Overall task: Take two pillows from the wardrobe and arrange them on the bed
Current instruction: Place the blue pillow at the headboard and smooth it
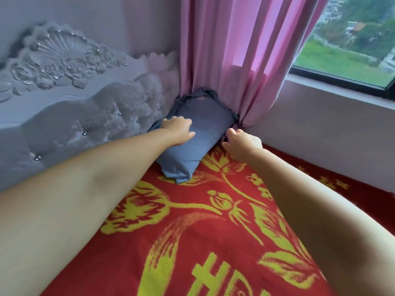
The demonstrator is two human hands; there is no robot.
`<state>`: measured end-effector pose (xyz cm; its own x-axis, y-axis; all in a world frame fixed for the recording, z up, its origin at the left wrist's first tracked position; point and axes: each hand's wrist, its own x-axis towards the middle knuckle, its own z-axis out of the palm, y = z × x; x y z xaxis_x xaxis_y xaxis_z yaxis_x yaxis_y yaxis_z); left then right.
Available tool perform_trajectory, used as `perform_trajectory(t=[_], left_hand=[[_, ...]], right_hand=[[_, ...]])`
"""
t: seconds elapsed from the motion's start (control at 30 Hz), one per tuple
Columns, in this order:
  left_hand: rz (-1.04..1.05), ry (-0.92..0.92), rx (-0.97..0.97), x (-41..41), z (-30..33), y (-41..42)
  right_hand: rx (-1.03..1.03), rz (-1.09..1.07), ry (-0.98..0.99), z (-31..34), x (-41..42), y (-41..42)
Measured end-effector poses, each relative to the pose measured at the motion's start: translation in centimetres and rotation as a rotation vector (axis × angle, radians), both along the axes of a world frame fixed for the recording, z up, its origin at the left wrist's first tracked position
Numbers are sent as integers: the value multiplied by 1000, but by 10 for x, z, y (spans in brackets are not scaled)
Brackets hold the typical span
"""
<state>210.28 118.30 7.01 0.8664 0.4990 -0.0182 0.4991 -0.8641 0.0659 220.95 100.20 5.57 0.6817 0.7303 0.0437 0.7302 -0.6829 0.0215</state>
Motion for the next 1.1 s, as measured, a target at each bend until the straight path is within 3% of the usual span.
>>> perform_trajectory(t=[0.17,0.5,0.73,0.87,0.97,1.1], left_hand=[[-20,-13,31,3,2,-33],[239,90,-11,-64,-60,-166],[493,-11,-188,-102,-86,-201],[523,-27,-291,-120,-112,-215],[511,-57,-280,-164,-124,-209],[534,-56,-259,-283,-141,-178]], right_hand=[[31,-7,-3,12,9,-20],[-108,257,99,-36,7,-129],[-218,424,92,-54,-39,-128],[-273,489,41,-69,-61,-136],[-312,447,55,-78,-92,-118],[-310,431,90,-106,-191,-59]])
